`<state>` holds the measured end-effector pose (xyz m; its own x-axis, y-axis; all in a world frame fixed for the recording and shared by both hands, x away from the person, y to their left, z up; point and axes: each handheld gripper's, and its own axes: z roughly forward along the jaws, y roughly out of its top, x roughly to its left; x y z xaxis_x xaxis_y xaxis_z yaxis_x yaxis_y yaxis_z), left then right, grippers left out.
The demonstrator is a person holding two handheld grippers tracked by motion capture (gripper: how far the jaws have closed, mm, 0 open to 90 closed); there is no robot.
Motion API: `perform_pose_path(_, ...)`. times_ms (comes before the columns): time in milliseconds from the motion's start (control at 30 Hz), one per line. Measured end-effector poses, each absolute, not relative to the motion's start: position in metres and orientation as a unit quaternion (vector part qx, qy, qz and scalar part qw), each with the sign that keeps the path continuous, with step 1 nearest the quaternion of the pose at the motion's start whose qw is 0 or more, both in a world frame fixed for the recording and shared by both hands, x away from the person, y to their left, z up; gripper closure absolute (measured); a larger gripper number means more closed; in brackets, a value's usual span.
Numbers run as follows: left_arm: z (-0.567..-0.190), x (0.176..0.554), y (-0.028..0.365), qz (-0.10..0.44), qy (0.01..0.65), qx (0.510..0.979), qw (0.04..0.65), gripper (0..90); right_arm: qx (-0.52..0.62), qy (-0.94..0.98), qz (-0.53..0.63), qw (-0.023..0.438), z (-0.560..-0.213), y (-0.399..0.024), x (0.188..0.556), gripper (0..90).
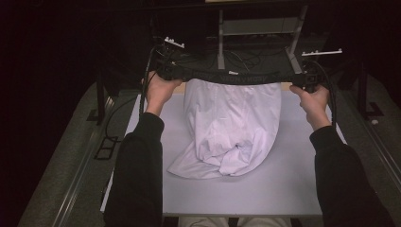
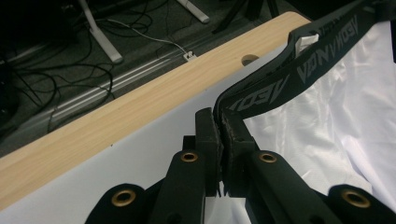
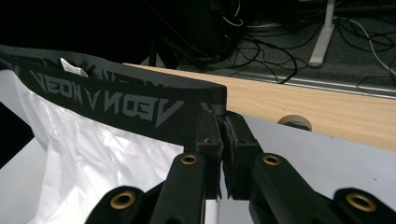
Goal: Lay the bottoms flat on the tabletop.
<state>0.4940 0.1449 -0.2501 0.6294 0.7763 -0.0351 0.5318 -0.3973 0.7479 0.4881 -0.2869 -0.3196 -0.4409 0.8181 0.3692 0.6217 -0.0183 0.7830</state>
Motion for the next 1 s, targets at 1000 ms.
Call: perform_pose_path(1000, -0.309, 0.560, 0.144, 0.126, 0.456, 0.799, 0.372, 86.8, 0.535, 0.693, 0.480, 0.054, -0.363, -0.293, 0.539, 85.2)
